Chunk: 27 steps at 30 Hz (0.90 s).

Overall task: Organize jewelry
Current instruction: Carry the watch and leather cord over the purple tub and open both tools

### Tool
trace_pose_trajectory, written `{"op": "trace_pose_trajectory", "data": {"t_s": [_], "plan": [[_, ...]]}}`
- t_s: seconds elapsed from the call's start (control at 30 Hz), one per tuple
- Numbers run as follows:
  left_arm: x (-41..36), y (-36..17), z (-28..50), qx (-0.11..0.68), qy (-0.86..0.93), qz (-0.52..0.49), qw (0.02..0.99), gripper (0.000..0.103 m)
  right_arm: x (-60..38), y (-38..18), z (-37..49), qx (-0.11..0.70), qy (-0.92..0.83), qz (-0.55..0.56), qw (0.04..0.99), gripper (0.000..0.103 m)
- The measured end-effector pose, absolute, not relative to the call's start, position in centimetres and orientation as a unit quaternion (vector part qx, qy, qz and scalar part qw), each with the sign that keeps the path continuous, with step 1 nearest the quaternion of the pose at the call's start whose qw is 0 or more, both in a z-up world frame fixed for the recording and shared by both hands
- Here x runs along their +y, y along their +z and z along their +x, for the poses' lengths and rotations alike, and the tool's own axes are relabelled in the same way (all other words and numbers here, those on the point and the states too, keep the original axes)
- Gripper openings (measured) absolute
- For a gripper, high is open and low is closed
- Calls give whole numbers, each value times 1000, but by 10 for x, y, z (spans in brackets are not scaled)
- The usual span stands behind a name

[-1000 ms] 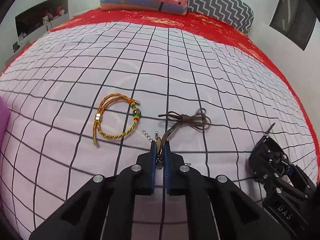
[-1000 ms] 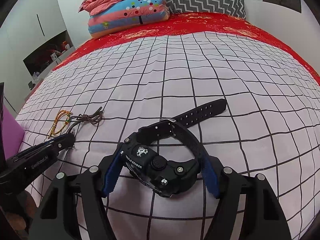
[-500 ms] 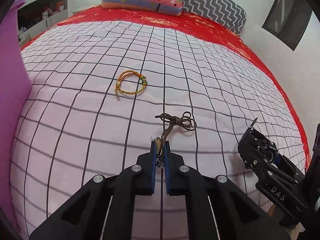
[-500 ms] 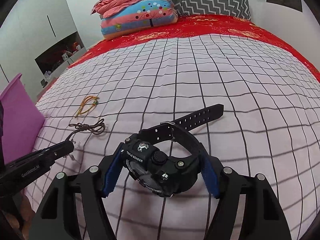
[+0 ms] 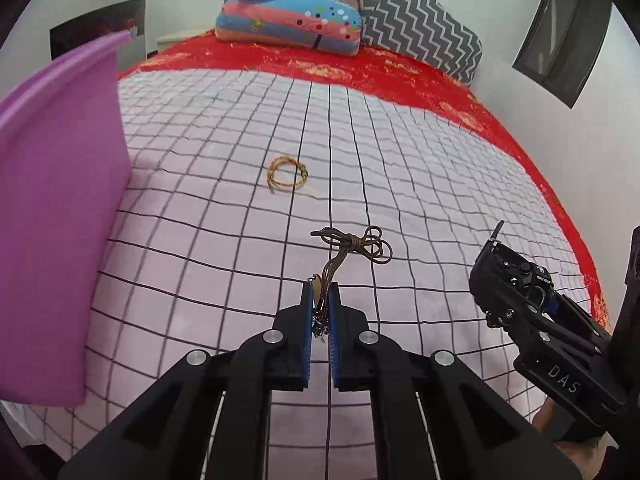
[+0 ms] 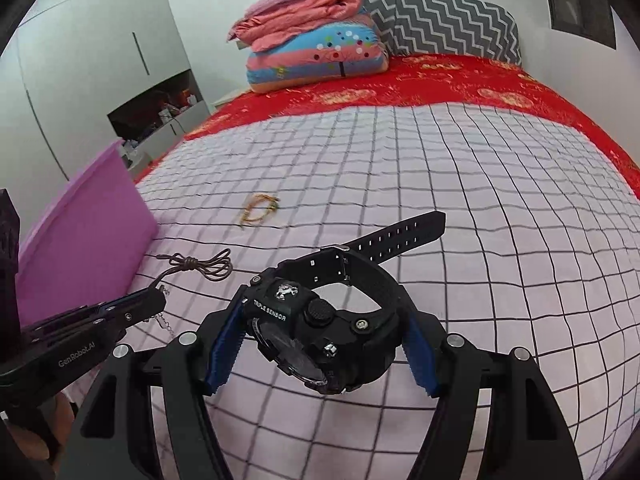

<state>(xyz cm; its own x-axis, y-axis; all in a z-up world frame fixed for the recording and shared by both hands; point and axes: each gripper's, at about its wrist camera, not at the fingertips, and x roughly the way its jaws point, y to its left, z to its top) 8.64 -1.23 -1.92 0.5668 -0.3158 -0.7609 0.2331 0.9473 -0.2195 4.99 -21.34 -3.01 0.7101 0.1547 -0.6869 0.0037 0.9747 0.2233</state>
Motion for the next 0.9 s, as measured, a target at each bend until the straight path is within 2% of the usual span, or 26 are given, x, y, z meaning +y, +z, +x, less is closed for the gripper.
{"op": "trace_pose_trajectory", "data": {"t_s": [0.5, 0.7, 0.9], "plan": [[85, 99, 46, 330, -114, -63, 935, 8, -108, 78, 29, 301, 142, 69, 941, 68], [144, 120, 41, 309, -70, -72, 946, 8, -45, 108, 40, 284, 199, 50, 937, 68], [206, 115, 41, 314, -11, -93, 945, 8, 26, 116, 51, 285, 254, 27, 924, 68]]}}
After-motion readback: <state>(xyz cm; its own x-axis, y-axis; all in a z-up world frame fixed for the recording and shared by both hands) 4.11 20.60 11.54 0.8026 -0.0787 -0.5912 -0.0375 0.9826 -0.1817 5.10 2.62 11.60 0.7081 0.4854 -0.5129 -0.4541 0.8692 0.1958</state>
